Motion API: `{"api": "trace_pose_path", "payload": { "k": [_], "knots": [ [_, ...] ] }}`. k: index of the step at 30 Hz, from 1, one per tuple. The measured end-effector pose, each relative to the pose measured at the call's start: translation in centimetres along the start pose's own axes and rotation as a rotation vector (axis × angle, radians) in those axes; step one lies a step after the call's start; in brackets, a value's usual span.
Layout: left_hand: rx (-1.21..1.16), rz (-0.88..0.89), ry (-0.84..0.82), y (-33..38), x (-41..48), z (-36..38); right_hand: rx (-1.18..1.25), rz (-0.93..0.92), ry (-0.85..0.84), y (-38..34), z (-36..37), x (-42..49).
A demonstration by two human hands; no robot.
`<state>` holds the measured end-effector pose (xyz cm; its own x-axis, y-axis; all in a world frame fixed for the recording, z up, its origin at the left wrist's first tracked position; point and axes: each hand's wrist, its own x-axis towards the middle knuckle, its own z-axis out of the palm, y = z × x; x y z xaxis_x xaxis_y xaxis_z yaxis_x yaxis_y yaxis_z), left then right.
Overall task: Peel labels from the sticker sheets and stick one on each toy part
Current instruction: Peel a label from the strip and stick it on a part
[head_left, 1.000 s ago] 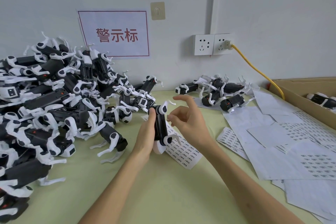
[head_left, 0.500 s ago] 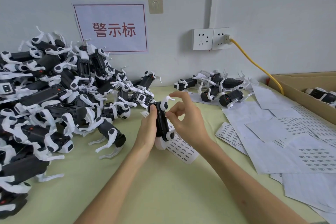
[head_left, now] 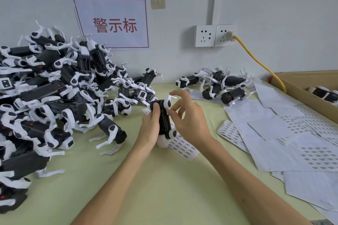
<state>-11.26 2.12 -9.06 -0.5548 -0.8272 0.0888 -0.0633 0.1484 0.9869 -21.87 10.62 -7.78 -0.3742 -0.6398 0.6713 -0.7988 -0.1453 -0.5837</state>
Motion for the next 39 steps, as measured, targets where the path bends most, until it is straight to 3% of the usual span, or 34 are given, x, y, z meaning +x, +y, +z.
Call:
{"api": "trace_pose_path", "payload": {
  "k": [19,29,36,39],
  "knots": [
    [0.027,0.029,0.007,-0.09,0.01,0.04,-0.138,-0.068,0.019,-0.28,-0.27,-0.11],
    [-0.002,0.067,0.035,0.00,-0.07,-0.36,-0.073,0.015,0.020,-0.48,-0.33,-0.19],
    [-0.124,-0.060,0.005,0.33,-0.07,-0.68,-0.042,0.143,0.057,-0.54,-0.37,-0.05],
    [-0.265,-0.127,-0.049,0.45,0.00,-0.43,0.174,0.257,-0.038,-0.68,-0.36,0.13]
  ]
}}
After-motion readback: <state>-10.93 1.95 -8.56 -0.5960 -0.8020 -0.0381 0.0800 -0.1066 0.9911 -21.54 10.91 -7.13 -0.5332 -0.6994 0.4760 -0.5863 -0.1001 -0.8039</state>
